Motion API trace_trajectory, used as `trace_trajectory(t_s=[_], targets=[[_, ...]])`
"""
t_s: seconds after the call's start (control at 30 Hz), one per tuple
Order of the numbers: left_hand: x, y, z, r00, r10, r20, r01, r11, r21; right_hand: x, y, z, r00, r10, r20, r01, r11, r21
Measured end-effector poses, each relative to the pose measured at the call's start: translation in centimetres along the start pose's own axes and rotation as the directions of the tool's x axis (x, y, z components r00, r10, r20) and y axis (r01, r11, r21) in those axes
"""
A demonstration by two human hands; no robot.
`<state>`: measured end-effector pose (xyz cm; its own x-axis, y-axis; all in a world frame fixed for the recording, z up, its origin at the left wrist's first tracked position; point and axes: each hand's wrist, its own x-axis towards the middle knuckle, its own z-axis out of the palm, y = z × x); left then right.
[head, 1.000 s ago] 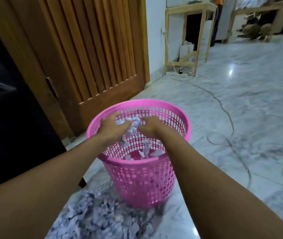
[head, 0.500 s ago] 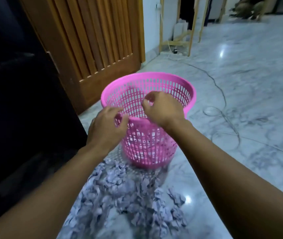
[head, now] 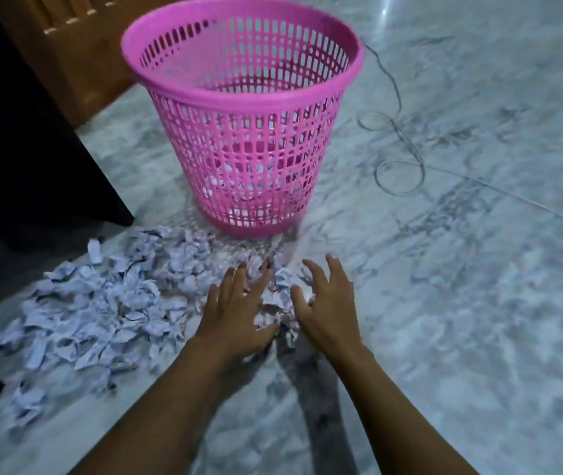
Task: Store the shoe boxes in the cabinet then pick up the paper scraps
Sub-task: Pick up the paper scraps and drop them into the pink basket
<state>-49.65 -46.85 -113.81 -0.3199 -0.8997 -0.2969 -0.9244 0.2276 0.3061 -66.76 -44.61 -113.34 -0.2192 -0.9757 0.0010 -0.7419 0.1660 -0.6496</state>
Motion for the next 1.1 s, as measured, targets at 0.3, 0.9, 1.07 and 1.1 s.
trace_trajectory(t_s=[0.3, 0.9, 1.07, 1.1], targets=[[-1.6, -3.2, 4.7, 0.968, 0.074, -0.238, -0.07, 0.997, 0.026, 1.8, 3.0, 3.1, 0.945, -0.176, 0.276, 0.225, 0.962, -0.156], [-2.5, -2.3, 3.3, 0.934, -0.038, -0.355, -0.032, 0.981, -0.191, -0.4, 2.4, 6.6, 0.922, -0.387, -0.017, 0.385, 0.92, -0.079], [-2.0, -2.1, 2.3, 0.887, -0.131, -0.443, -0.004, 0.957, -0.29, 0.3, 2.2, 5.9, 0.914, -0.402, -0.052, 0.4, 0.915, -0.045], [-1.6, -2.2, 2.1, 0.87, -0.122, -0.478, -0.024, 0.957, -0.288, 0.4, 2.1, 5.6, 0.927, -0.372, -0.051, 0.371, 0.928, -0.025]])
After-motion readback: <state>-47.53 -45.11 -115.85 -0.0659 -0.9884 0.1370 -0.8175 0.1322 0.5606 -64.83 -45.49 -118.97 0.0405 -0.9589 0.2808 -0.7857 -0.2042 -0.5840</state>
